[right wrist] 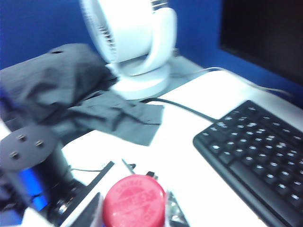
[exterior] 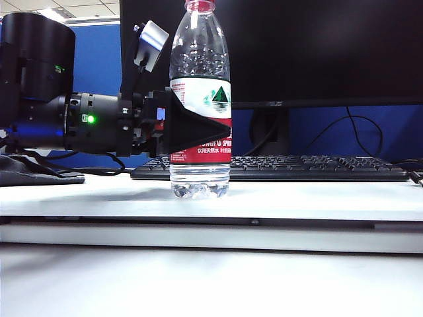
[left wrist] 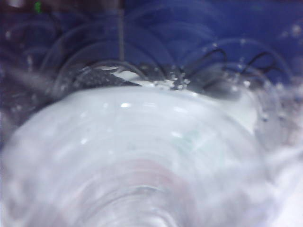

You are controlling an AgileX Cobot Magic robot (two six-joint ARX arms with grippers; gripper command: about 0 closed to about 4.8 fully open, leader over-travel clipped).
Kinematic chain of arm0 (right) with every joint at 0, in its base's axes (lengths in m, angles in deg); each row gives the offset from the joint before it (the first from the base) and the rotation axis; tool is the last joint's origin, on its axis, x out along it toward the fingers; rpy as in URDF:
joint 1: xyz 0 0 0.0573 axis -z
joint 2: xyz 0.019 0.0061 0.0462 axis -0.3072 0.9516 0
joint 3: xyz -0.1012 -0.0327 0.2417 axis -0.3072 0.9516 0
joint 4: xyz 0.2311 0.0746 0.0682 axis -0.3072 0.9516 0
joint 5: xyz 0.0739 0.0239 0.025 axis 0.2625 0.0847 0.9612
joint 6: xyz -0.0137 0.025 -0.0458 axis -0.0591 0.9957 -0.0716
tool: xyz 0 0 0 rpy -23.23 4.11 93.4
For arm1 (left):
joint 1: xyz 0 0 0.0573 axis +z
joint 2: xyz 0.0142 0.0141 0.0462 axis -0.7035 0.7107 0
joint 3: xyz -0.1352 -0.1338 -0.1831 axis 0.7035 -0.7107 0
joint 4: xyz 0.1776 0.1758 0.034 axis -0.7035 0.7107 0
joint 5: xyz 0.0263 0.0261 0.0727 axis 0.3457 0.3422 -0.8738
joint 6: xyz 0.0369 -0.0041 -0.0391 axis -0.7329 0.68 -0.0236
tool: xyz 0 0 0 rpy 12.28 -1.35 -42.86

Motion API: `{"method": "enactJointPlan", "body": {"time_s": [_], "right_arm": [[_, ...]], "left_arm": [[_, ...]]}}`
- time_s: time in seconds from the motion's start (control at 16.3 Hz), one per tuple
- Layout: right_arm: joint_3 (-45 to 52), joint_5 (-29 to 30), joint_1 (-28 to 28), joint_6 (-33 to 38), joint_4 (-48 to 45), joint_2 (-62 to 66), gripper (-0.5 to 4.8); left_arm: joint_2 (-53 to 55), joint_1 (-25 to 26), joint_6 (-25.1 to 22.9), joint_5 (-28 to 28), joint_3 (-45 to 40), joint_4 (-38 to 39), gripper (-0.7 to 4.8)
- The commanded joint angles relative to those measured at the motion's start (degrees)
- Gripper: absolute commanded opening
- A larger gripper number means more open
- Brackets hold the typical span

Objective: Unscrew the cap from the plastic bottle on the table.

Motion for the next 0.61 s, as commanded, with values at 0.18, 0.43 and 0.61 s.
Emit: {"method": "enactJointPlan", "body": {"time_s": [0.18, 0.43, 0.61], "right_arm": [[1.0, 15.1, 6.6, -2.8, 11.3, 0.8, 1.03], [1.0, 21.5, 8.8, -5.4, 13.1, 0.9, 1.03], [1.0, 23.1, 8.8, -7.1, 14.7, 1.0, 1.03]], "left_arm": [[0.3, 0.0, 0.4, 0.4, -0.4, 3.1, 2.77], [0.3, 0.0, 0.4, 0.4, -0.4, 3.1, 2.77], [0.3, 0.0, 0.4, 0.4, -0.4, 3.1, 2.77]]}}
